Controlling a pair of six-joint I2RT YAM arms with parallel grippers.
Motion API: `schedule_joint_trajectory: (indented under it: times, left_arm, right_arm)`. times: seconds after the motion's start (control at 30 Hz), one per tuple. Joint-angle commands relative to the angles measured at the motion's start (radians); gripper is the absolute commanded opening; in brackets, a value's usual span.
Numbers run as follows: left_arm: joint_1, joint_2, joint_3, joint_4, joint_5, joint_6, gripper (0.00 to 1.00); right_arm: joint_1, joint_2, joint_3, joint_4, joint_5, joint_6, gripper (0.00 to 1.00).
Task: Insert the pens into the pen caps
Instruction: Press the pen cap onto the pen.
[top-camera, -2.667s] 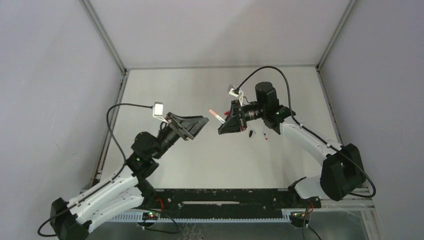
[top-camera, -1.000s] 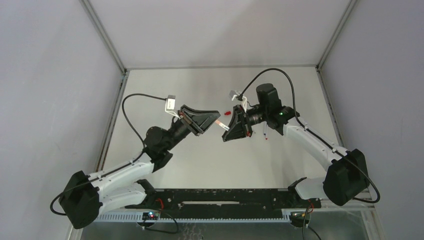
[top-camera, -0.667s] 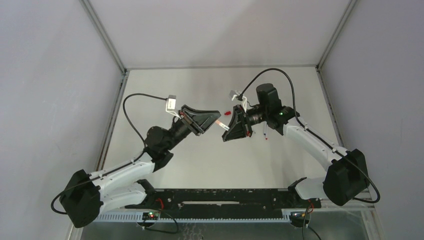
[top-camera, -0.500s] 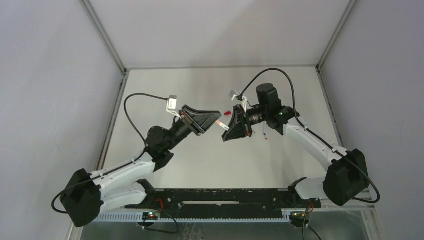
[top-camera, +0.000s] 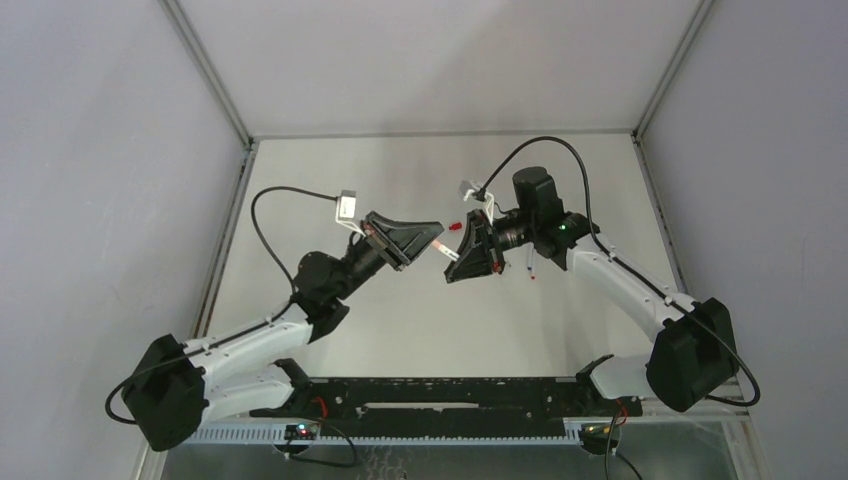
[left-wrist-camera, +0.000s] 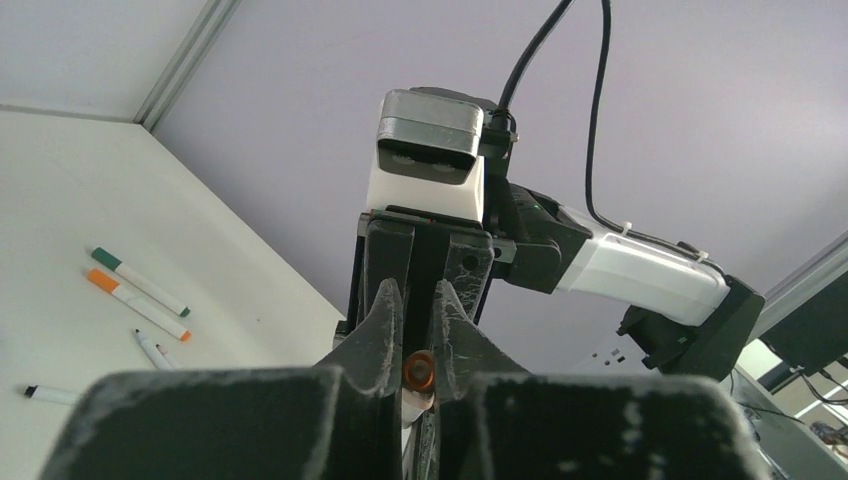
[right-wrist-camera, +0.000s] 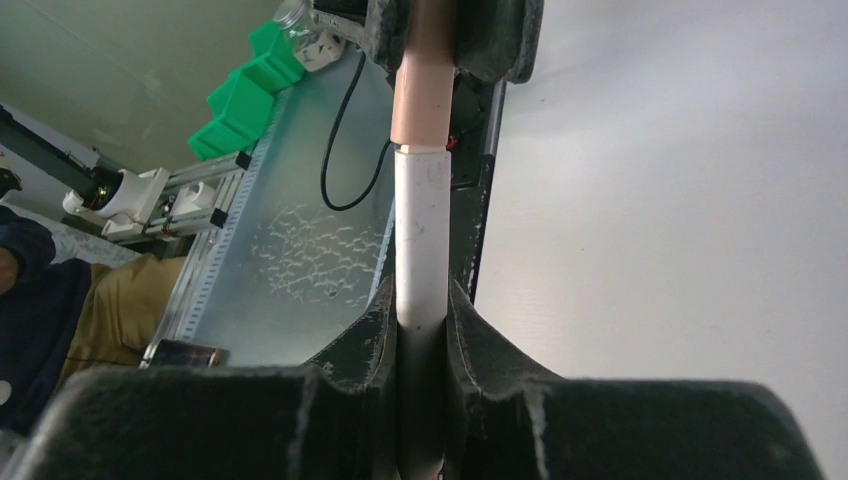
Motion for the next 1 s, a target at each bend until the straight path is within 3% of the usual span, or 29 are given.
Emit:
schedule_joint_trajectory:
  times: [0.0,0.4,0.47,0.53,0.57,0.63,0.7,0.87,0.97]
  left_arm:
    - [-0.013,0.021,0.049,-0.007,0.052,-0.013,0.0]
    - [-0.05,0.208,0.101,-0.045,0.308,-0.12,0.0]
    - [-0.072,0.19,0.095,-0.164,0.24,-0.078,0.0]
    - [-0.124,0.142,0.117,-0.437,0.029,-0.014,0.0]
    - [-0.152,0.126,0.121,-0.486,-0.043,0.0,0.0]
    - [-0.175,0.122,0.099,-0.447,-0.052,-0.012,0.0]
    - [-0.175,0.143,0.067,-0.34,0.024,-0.036,0.0]
    - [-0.172,0.23,0.046,-0.074,0.326,-0.089,0.0]
    - [-0.172,0.271,0.06,0.02,0.456,-0.095,0.0]
  right_arm:
    - [0.002,-0.021,0.037,-0.006,0.029,-0.043,0.0]
    - [0.016,-0.07,0.037,0.0,0.152,-0.063,0.0]
    - [0.013,-0.082,0.042,-0.008,0.266,-0.058,0.0]
    - [0.003,-0.09,0.044,-0.01,0.357,-0.045,0.0]
    - [-0.006,-0.091,0.04,0.005,0.364,-0.026,0.0]
    - [-0.02,-0.091,0.021,0.056,0.326,0.023,0.0]
    - [-0.042,-0.092,-0.002,0.128,0.226,0.092,0.0]
    - [-0.058,-0.09,-0.062,0.382,-0.01,0.283,0.0]
    - [-0.029,-0.076,-0.063,0.432,-0.072,0.324,0.0]
